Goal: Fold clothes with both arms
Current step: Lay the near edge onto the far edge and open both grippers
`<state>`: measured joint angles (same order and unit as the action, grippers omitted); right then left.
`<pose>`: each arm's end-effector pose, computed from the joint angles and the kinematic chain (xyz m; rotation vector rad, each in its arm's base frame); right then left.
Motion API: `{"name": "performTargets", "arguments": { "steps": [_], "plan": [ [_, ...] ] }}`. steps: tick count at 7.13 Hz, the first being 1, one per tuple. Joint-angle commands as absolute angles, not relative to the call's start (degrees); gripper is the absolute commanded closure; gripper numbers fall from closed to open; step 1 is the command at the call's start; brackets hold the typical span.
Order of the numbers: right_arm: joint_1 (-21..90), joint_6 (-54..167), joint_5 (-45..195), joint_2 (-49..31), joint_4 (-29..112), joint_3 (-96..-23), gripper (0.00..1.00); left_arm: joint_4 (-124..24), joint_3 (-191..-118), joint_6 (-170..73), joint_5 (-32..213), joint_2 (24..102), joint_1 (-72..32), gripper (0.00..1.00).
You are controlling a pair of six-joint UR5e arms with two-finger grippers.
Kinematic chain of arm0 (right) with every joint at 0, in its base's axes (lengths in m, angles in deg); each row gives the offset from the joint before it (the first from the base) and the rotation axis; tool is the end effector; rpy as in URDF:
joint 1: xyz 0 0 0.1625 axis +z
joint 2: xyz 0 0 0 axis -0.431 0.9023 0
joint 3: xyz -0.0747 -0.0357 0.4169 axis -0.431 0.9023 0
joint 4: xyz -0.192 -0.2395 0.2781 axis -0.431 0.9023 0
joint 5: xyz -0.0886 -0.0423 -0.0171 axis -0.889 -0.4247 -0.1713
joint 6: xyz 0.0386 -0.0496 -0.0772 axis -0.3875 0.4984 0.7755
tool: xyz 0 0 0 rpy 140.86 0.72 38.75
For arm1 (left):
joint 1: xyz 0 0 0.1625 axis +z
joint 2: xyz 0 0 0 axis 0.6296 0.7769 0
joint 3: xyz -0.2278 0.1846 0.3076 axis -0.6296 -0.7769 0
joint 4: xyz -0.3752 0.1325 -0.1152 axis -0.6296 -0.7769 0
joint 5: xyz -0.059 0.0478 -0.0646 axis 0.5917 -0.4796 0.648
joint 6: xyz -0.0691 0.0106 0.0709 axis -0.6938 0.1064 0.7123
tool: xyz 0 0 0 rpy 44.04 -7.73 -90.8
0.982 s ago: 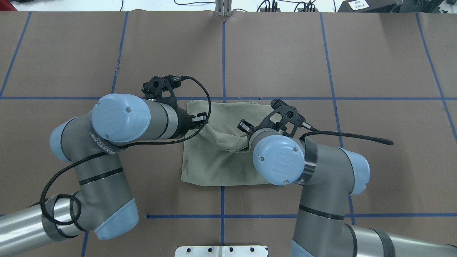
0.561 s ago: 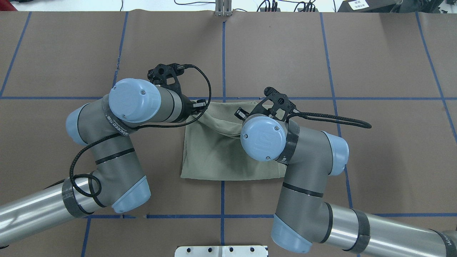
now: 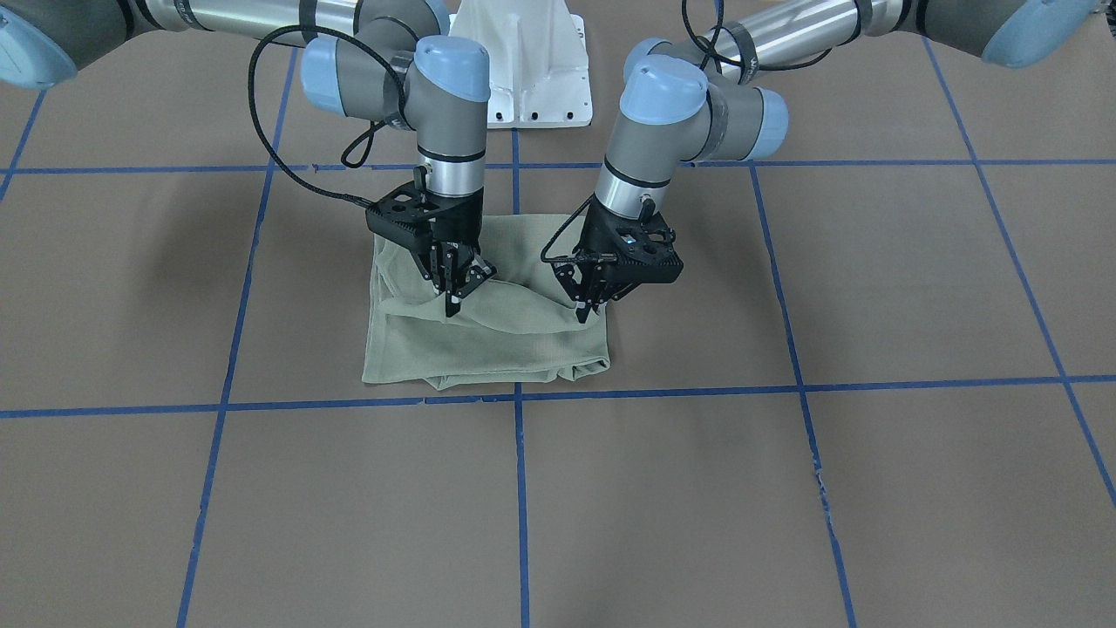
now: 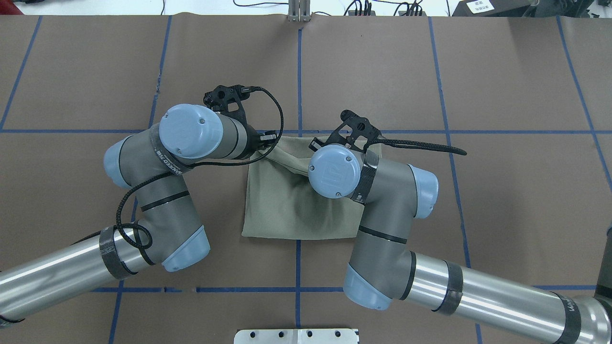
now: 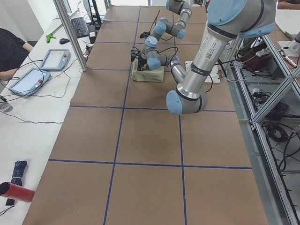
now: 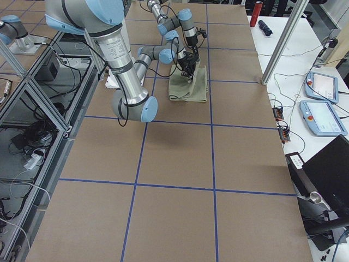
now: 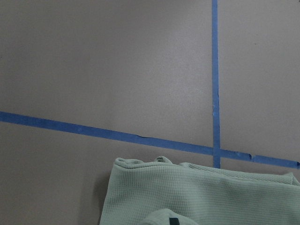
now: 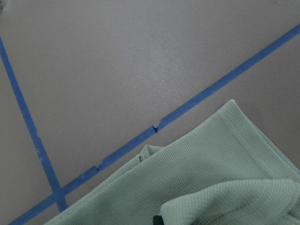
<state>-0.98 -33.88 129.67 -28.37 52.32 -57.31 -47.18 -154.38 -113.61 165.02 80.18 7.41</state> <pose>-0.5801 -0.4348 0.2379 0.2593 -0.7559 0.7680 0.5307 -0.4714 0.2252 0.2966 1.0360 -0.2856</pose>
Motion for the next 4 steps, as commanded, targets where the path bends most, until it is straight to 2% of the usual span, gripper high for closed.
{"name": "performTargets", "arguments": {
  "steps": [1, 3, 4],
  "plan": [
    [1.5, -28.1, 132.1, -28.7, 51.2, -56.1, 0.00, -47.6, -154.7, -109.0, 165.1, 79.8, 7.1, 0.01],
    [4.3, -22.2, 138.5, -28.0, 51.4, -60.2, 0.00, -47.6, -155.5, -97.6, 170.6, 78.9, 1.0, 0.00],
    [4.1, -22.1, 138.1, -27.7, 51.6, -61.6, 0.00, -47.7, -157.6, -94.4, 174.5, 75.6, -0.9, 0.00]
  ]
}}
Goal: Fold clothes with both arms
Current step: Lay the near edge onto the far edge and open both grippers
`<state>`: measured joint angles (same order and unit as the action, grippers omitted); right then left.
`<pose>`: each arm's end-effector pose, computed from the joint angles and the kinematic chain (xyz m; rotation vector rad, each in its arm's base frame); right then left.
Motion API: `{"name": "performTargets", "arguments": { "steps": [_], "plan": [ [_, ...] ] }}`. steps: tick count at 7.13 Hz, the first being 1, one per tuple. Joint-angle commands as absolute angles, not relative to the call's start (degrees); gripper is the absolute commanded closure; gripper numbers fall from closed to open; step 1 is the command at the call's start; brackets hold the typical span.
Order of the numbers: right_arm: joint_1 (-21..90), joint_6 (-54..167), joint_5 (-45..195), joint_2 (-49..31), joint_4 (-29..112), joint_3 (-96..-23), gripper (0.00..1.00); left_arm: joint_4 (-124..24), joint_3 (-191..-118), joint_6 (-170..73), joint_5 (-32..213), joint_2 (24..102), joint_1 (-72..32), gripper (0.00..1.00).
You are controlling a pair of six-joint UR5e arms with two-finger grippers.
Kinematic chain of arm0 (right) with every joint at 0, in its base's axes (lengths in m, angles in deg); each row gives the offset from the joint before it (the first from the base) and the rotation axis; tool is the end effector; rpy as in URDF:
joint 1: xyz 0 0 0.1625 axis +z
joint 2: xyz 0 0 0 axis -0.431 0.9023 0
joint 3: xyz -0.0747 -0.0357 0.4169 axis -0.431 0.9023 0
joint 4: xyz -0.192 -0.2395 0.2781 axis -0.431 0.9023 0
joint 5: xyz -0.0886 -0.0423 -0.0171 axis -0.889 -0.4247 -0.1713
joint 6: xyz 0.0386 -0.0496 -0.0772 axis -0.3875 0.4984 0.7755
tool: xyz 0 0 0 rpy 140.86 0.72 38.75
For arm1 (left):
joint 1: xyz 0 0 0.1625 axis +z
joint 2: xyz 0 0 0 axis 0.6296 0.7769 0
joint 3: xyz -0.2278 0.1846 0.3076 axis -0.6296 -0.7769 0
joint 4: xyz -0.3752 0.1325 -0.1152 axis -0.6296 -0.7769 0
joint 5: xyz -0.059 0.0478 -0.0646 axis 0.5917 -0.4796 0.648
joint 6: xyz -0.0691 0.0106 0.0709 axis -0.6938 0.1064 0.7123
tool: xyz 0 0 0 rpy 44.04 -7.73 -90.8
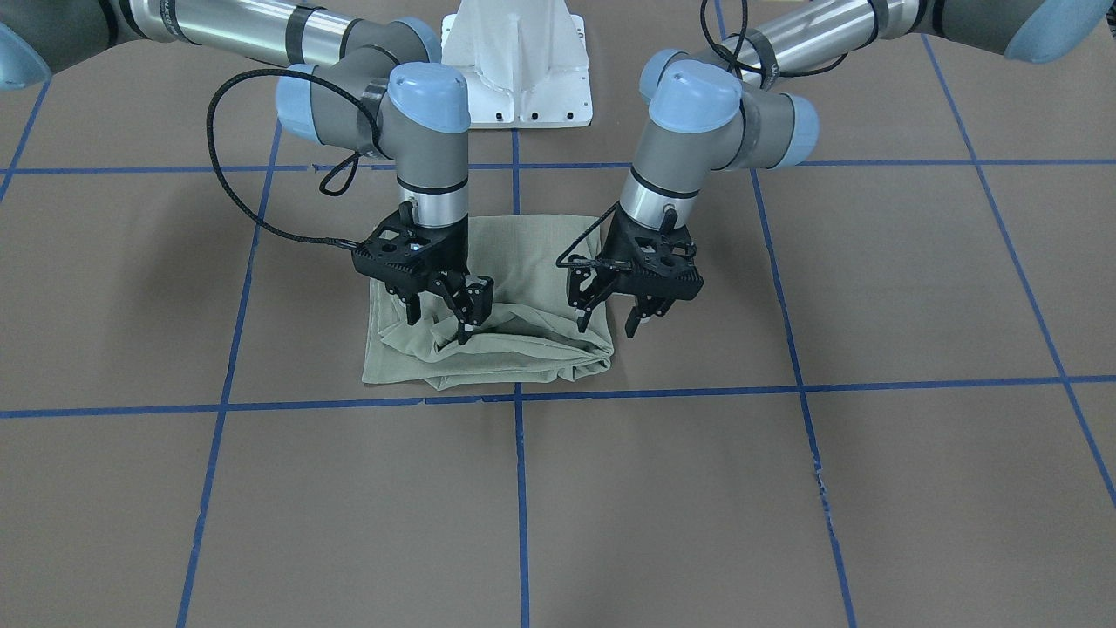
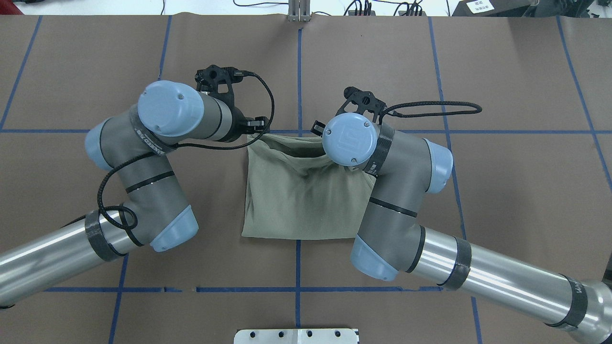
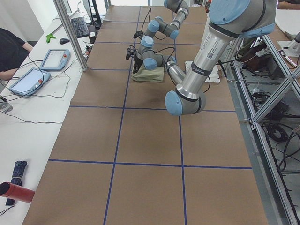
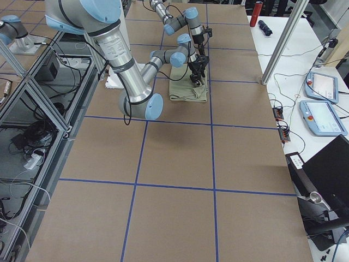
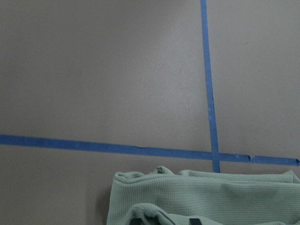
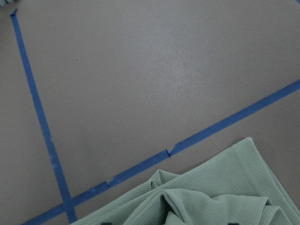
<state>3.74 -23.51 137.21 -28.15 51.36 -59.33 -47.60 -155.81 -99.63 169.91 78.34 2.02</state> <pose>-0.5416 -0.4658 0.2243 0.2378 -0.7848 0.6248 0.4808 -0.5062 0.2348 0.3976 1.0051 -0.1044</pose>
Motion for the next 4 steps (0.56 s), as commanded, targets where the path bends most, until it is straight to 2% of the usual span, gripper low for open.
{"name": "performTargets", "arguments": {
  "steps": [1, 2, 4],
  "plan": [
    [0.8, -22.1, 136.8, -27.1, 51.7, -62.3, 0.00, -47.7, -158.5, -94.1, 174.5, 74.8, -1.5, 0.00],
    [-4.1, -22.1, 132.1, -25.9, 51.7, -61.9, 0.00, -47.7, -158.4, -94.2, 174.5, 74.8, -1.5, 0.00],
    [-5.9, -21.8, 129.2, -24.9, 51.8, -60.4, 0.00, -47.7, -158.5, -94.9, 174.5, 74.7, -1.5, 0.00]
  ]
}}
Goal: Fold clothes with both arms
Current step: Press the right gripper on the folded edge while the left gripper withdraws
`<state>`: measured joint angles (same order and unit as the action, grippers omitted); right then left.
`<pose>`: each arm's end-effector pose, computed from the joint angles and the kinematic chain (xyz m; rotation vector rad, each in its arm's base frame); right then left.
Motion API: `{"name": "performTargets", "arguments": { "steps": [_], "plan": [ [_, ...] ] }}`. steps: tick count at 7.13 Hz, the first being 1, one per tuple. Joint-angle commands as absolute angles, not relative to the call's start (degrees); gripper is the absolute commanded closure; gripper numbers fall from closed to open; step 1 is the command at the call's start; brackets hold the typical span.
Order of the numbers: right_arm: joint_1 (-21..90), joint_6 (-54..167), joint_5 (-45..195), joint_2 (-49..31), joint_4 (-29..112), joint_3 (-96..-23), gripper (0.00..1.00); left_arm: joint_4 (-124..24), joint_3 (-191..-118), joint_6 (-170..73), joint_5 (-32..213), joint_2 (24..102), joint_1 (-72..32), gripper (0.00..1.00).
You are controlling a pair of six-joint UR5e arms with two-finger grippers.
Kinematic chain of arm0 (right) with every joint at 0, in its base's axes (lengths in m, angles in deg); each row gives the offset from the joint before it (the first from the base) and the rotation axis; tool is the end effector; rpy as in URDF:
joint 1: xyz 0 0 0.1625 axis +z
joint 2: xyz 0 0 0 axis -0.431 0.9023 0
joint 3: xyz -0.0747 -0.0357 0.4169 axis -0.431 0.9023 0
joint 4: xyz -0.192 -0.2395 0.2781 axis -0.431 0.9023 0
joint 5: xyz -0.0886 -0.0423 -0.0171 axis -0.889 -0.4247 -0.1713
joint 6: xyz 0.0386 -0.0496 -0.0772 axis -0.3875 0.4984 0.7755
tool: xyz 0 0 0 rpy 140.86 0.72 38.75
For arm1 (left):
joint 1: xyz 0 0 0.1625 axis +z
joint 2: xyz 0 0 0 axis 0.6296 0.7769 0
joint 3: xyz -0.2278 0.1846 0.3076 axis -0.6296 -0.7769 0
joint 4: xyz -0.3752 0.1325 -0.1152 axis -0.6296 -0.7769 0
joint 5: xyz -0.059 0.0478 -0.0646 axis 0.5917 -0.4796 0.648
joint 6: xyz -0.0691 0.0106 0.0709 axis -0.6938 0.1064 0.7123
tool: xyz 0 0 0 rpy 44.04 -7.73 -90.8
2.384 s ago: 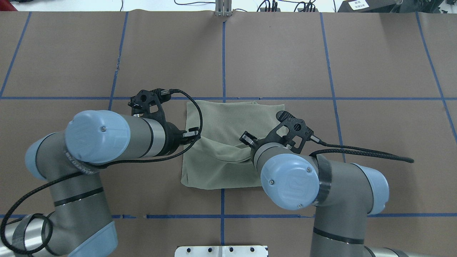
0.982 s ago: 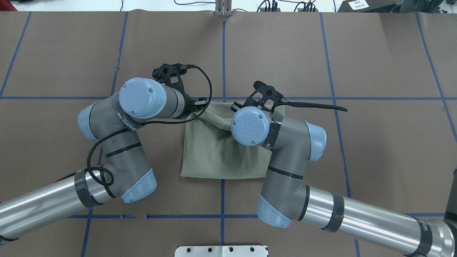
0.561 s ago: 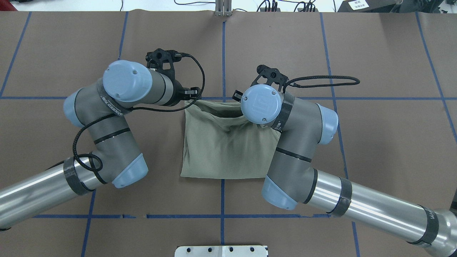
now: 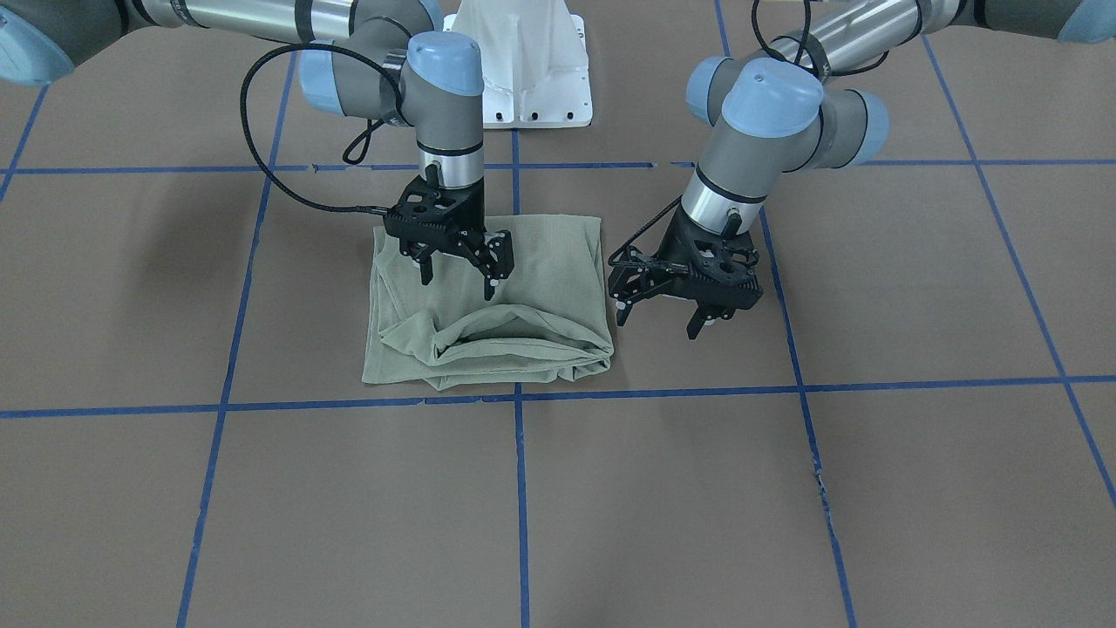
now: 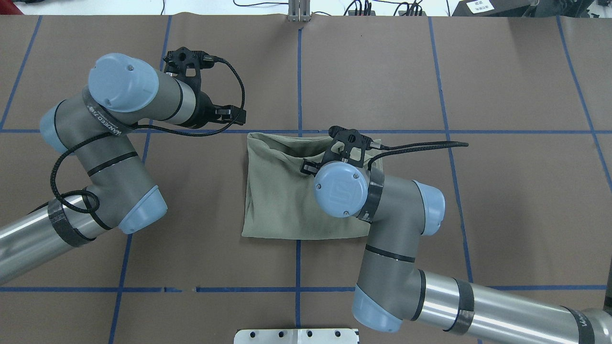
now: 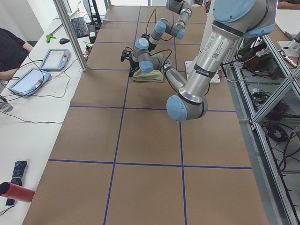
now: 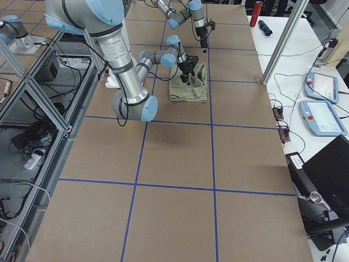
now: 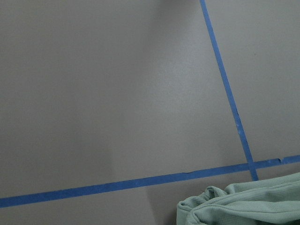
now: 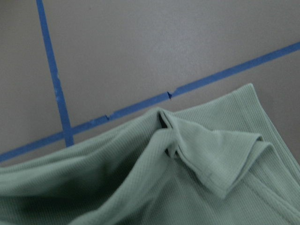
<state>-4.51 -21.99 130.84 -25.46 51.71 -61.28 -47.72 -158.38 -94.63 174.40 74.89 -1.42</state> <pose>-0.5864 -0.3887 0.2420 0.2930 -0.7566 0.5069 0.4401 -0.5161 0.2545 0.4021 0.9993 -0.0398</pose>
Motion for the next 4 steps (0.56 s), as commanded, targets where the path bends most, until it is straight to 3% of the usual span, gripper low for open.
{"name": "performTargets", "arguments": {
  "steps": [1, 4],
  "plan": [
    [-5.6, -20.2, 129.0, -25.3, 51.9, -59.1, 0.00, -47.7, -158.5, -94.9, 174.5, 74.7, -1.5, 0.00],
    [1.7, -19.2, 129.0, -29.6, 51.6, -48.6, 0.00, -47.7, -159.0, -95.0, 174.5, 74.6, -1.5, 0.00]
  ]
}}
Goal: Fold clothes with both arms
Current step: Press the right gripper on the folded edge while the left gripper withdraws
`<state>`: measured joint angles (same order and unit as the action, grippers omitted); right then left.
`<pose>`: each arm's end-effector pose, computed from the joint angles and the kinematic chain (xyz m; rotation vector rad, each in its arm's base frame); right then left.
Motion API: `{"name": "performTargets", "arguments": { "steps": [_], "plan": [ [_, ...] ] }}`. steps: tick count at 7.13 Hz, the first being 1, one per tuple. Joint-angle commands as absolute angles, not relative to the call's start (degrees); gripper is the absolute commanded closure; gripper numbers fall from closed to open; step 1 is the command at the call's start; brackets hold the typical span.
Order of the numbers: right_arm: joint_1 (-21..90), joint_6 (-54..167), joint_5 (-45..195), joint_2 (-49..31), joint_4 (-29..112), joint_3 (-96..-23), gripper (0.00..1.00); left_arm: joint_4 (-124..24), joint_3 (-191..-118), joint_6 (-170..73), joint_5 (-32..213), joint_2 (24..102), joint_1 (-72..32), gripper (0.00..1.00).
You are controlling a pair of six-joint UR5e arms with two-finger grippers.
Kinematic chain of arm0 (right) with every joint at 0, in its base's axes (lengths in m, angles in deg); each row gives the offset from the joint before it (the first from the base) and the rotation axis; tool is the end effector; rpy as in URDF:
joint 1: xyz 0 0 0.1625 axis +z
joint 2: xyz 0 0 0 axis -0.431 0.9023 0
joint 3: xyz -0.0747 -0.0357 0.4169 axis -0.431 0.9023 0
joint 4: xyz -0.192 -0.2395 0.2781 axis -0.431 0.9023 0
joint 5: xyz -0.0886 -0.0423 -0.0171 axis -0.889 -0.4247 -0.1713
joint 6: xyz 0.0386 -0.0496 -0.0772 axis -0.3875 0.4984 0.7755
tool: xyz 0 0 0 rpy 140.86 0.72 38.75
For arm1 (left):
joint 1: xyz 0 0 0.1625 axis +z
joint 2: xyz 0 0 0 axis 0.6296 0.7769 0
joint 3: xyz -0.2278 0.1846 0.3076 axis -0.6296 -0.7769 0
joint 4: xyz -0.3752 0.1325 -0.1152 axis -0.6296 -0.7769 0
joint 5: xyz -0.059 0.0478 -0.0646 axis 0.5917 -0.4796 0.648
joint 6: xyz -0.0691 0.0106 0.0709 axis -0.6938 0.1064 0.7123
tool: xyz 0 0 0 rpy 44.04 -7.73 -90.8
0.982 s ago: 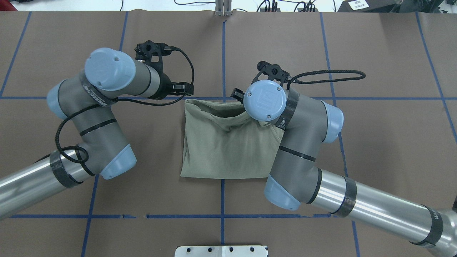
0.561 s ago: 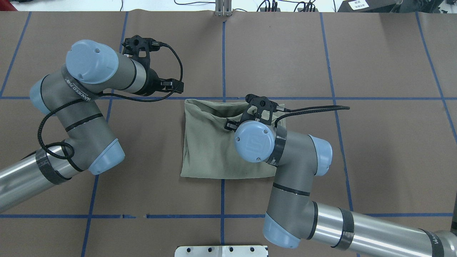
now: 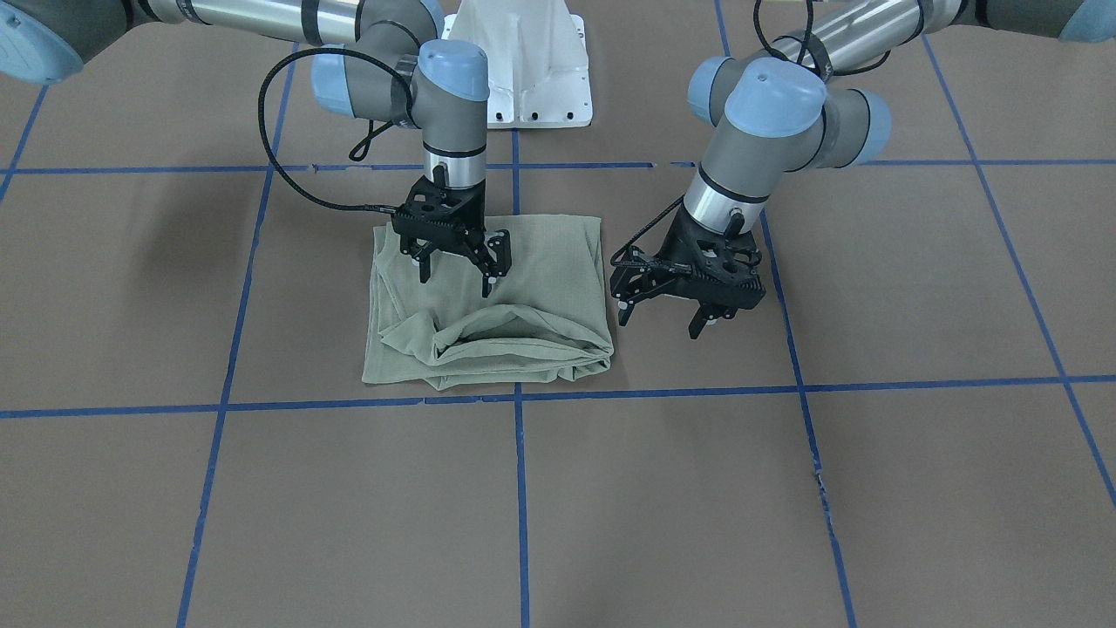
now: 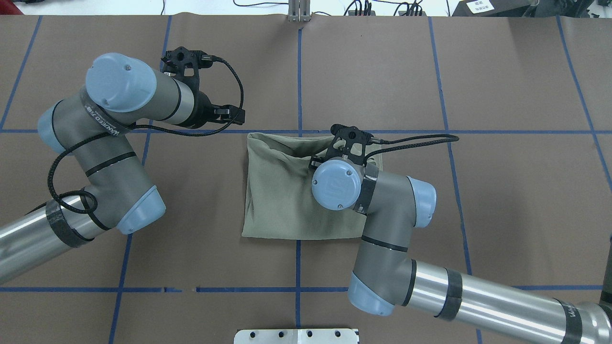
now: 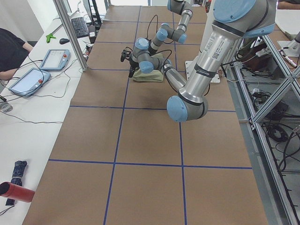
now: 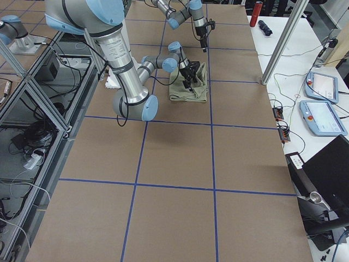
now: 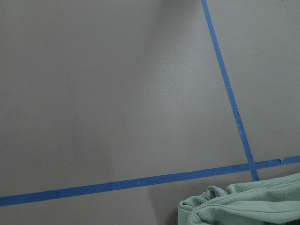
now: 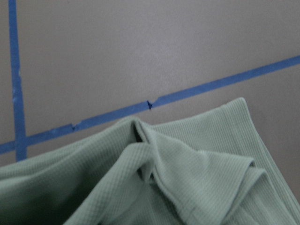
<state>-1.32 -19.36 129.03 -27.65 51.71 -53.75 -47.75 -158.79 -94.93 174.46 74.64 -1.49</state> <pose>-0.5944 -0.4379 0.2729 0.3458 -0.6419 0.5230 0.4378 -0.5150 0.2541 0.4013 1.0032 -0.0445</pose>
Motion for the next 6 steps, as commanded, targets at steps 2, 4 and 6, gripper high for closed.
{"name": "performTargets", "arguments": {
  "steps": [2, 4, 6],
  "plan": [
    [8.4, -17.3, 128.9, -31.9, 51.6, -41.2, 0.00, -47.7, -159.0, -95.1, 174.5, 74.6, -1.5, 0.00],
    [12.2, -6.8, 129.2, -30.3, 51.0, -41.5, 0.00, -47.7, -159.0, -96.8, 174.5, 74.7, -1.3, 0.00],
    [13.2, -4.1, 134.3, -30.6, 49.8, -45.0, 0.00, -47.7, -159.1, -98.6, 174.6, 74.8, -1.1, 0.00]
  ]
}}
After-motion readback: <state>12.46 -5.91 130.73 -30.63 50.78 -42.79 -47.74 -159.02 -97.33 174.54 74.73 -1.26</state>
